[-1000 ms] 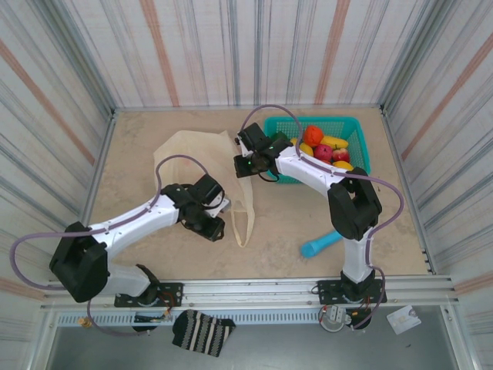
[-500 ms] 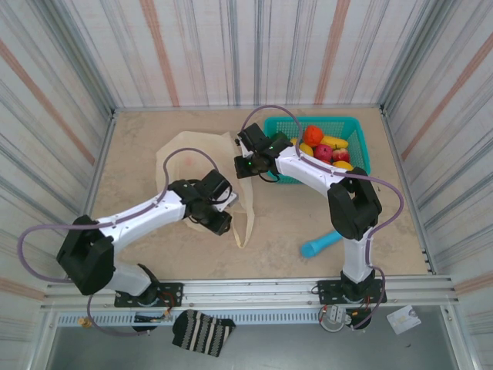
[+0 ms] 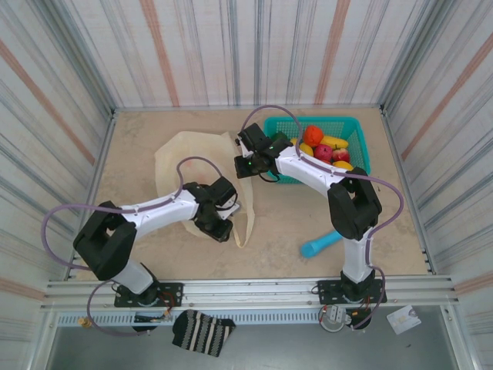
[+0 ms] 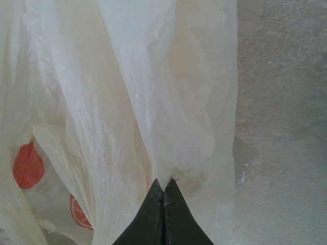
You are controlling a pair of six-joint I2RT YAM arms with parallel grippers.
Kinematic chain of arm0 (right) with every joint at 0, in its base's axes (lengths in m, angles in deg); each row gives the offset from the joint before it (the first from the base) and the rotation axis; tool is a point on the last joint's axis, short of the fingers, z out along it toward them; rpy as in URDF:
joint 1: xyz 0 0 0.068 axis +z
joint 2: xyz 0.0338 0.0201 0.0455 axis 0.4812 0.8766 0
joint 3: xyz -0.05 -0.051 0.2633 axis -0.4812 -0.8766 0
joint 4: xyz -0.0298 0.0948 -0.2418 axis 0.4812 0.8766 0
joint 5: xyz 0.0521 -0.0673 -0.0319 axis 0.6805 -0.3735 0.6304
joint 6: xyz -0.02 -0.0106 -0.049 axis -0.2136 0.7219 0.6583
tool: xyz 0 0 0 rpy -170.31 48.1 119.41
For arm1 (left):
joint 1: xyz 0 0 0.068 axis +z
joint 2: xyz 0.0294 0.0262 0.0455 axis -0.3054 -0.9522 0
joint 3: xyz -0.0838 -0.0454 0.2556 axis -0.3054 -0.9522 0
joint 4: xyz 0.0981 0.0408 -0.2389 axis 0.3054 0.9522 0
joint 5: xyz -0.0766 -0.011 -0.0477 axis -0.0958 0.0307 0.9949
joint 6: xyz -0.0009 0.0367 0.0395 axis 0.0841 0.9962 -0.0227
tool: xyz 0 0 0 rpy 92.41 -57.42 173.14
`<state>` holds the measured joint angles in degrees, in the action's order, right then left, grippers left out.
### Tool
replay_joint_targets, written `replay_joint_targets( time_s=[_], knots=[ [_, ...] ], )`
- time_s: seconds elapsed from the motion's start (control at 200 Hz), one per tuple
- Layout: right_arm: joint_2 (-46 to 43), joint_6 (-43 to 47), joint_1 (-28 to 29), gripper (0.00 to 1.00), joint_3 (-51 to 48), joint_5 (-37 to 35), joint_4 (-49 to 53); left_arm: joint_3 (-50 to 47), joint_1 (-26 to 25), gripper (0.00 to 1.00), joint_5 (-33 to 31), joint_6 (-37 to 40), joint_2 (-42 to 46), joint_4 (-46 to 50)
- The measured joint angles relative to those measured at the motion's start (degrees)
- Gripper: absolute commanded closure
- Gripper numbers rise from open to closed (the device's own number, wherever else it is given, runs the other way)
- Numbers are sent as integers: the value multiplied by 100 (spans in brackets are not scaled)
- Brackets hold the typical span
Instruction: Place the fake fruits into the plastic bag and tie a complex knot
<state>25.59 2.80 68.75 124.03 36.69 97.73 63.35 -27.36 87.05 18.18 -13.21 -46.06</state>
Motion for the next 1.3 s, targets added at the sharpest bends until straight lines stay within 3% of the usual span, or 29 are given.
replay_joint_targets(
  time_s=[0.391, 0.466, 0.546, 0.761, 0.967, 1.137, 1.297],
  knots=[
    [0, -4, -26, 100, -17, 2, -94, -76, -17, 66, -378, -179, -446, -107],
    [0, -4, -26, 100, -39, 2, -136, -74, 13, 65, -431, -188, -470, -107],
    [-4, -7, -24, 100, -85, 4, -164, -74, 20, 56, -487, -229, -470, -114],
    [-13, -9, 33, 100, -144, 2, -262, -70, 125, 56, -610, -490, -470, -166],
    [-52, -9, 94, 100, -297, 2, -339, -133, 155, 72, -826, -955, -435, -319],
    [-120, -9, 85, 100, -431, 0, -391, -195, 138, 100, -907, -1123, -391, -402],
    [-162, -9, 7, 100, -481, 2, -400, -210, -4, 100, -765, -1080, -256, -354]
  ],
)
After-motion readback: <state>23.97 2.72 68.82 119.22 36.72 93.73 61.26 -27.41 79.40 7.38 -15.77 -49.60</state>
